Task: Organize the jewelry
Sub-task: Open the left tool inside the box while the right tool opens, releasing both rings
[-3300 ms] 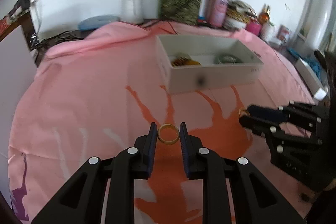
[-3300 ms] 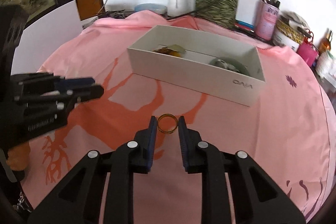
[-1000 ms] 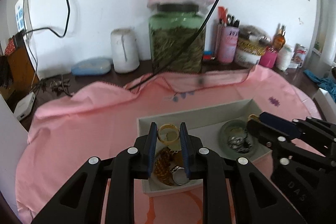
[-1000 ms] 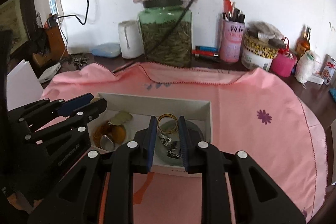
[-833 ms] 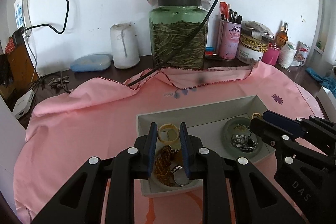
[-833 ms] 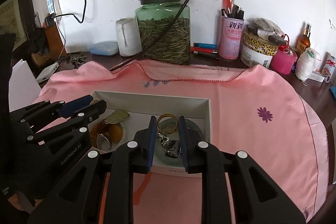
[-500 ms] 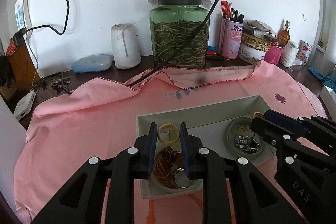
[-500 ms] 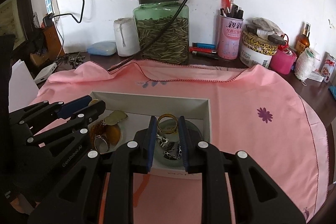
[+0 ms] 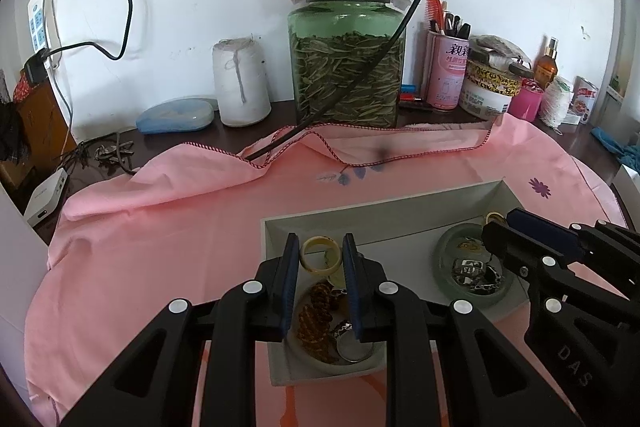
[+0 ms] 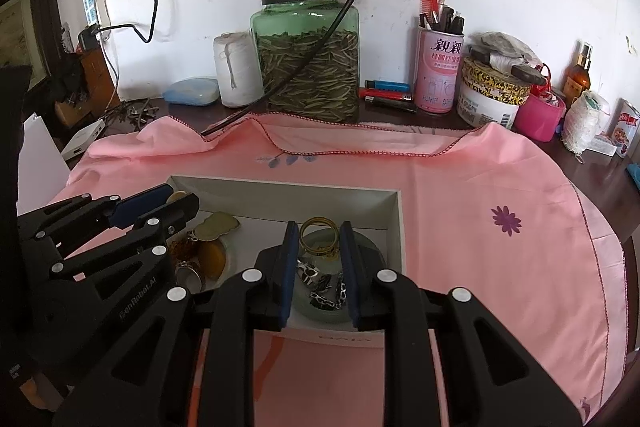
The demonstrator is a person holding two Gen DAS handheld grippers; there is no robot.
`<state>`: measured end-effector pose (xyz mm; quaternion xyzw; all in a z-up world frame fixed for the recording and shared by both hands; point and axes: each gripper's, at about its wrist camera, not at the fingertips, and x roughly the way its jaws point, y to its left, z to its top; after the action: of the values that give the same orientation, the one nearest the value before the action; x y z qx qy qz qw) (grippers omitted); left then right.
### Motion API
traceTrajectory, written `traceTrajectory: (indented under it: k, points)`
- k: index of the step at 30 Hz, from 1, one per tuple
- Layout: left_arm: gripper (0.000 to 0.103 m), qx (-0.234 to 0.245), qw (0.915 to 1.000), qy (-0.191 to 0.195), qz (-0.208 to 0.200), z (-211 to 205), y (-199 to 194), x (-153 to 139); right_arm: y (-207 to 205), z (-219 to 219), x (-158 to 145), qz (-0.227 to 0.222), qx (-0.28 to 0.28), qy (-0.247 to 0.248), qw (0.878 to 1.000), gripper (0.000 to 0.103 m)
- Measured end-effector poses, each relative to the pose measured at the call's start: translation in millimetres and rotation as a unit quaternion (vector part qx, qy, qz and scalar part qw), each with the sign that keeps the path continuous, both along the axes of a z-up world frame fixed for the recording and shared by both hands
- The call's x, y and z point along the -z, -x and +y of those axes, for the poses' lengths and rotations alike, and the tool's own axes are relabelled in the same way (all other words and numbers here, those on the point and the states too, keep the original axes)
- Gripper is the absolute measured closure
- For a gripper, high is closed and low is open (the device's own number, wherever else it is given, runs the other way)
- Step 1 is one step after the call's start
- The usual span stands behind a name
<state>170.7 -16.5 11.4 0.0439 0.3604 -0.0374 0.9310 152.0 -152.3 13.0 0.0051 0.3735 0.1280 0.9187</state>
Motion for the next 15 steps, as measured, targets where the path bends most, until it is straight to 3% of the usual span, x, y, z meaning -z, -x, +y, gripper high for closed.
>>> traceTrajectory:
  k: [7, 9, 15]
  points:
    - [0.08, -0.001, 1.0, -0.002, 0.008, 2, -4, 5, -4, 1, 5, 0.002, 0.0, 0.0, 1.0, 0.081]
    - [0.065, -0.004, 1.0, -0.005, 0.006, 2, -4, 5, -4, 1, 5, 0.005, 0.003, 0.0, 1.0, 0.079]
    - [0.064, -0.001, 1.0, 0.001, -0.006, 2, 4, -2, 1, -6, -6, -0.011, 0.011, -0.013, 1.0, 0.079]
